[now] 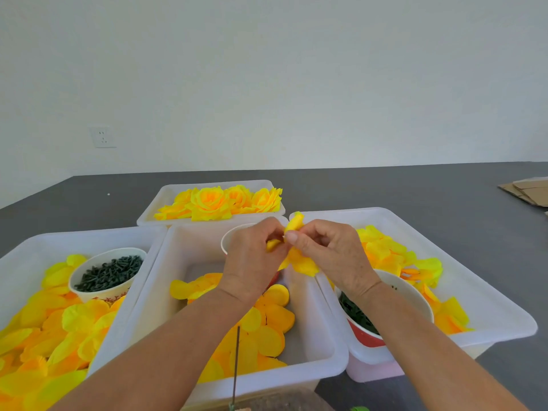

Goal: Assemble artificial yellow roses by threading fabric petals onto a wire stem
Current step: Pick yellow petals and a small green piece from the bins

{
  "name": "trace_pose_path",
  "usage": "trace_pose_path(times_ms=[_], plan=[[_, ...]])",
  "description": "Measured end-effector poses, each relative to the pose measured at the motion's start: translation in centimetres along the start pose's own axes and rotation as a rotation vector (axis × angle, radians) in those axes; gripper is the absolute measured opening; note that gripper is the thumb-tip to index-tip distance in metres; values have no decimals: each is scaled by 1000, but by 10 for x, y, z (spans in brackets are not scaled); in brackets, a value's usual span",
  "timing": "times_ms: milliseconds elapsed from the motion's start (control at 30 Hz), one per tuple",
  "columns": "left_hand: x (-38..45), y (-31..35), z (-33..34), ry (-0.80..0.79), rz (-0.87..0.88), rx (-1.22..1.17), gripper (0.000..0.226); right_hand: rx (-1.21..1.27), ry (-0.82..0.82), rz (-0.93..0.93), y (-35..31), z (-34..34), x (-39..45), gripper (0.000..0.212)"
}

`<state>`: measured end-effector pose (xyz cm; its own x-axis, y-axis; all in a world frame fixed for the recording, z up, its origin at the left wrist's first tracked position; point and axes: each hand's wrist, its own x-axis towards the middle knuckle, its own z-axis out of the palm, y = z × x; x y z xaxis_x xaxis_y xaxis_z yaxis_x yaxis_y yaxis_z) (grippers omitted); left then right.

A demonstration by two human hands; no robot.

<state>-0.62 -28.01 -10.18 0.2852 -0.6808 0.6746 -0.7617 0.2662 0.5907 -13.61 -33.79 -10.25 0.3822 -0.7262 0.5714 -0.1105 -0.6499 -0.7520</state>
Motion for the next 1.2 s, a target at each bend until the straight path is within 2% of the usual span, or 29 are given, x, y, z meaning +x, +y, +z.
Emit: trace_pose_path(times_ms=[67, 167, 333, 500, 867, 1033, 1200], plan=[[-2, 3, 1, -50, 115, 29, 9, 66, -45, 49, -3, 2, 1, 28], [-2, 4, 0, -107, 198, 1, 15, 142, -18, 101, -2, -2, 2, 26], [-2, 4, 0, -133, 26, -159, 28, 150, -70, 107, 0, -4, 1, 5], [-1, 3, 1, -187, -112, -260, 34, 87, -11, 107, 0, -4, 2, 10], [-4, 5, 0, -259, -182, -467, 21, -24, 89, 62, 6, -4, 4, 36], [-2, 4, -3, -306, -275, -594, 15, 155, -9, 113, 5, -7, 6, 20], [-1, 2, -4, -254, -371, -674, 16, 215, -137, 122, 6, -9, 5, 14]])
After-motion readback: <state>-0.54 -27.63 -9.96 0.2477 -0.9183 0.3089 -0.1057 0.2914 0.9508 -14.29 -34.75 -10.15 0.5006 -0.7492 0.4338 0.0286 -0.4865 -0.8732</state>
